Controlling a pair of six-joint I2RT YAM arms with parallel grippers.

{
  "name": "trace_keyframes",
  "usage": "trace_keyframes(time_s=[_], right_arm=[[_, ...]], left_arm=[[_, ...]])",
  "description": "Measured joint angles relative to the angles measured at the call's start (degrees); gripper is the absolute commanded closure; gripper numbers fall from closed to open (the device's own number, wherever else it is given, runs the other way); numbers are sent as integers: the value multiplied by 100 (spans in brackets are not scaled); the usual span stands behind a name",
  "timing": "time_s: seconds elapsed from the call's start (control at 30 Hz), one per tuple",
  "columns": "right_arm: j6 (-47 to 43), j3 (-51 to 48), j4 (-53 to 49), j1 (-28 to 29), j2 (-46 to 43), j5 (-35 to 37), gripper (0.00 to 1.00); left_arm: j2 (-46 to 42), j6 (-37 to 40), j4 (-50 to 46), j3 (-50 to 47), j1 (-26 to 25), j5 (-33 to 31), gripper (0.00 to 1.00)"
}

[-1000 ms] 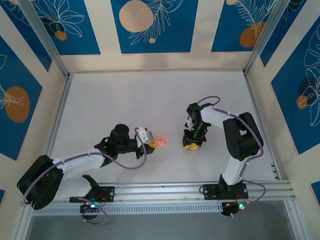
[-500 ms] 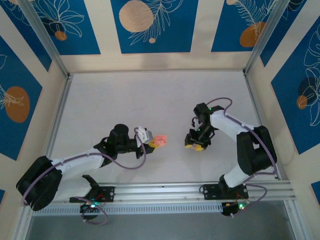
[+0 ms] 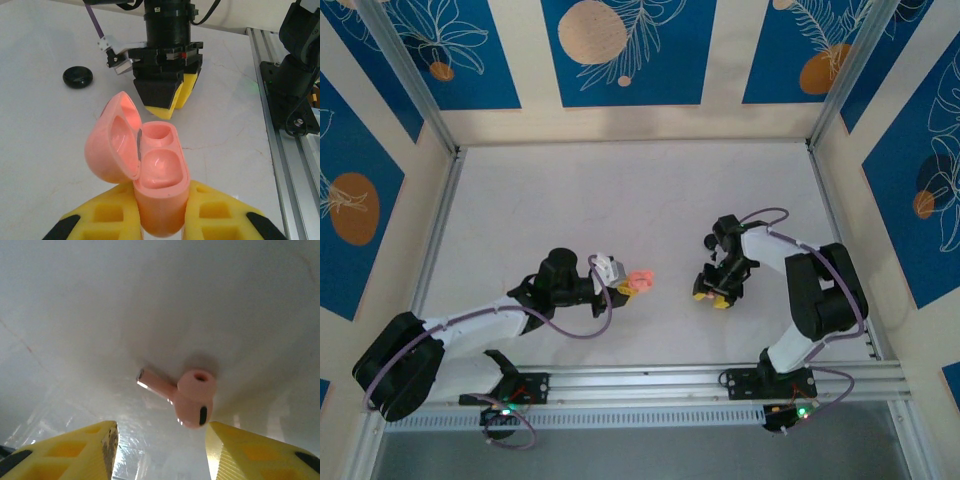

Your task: Insert the wireless bluetooth earbuds into the charging case

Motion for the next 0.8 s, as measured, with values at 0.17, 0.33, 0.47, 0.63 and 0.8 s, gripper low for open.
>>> trace_keyframes(time_s=[0.17,0.33,0.47,0.63,0.8], right_arm=[[-20,129,35,0,125,24,50],[-72,361,229,0,264,35,51],[-127,531,376,0,376,50,52],[-223,647,466,0,417,149,51],[-326,831,518,9,442,175,51]], left_arm=[[-37,4,-83,0,0,-63,86],[-98,37,-151,0,0,-120,86],[-105,57,-188,0,0,-131,86],[-107,107,-256,0,0,-149,86],[-107,109,-258,0,0,-149,86]])
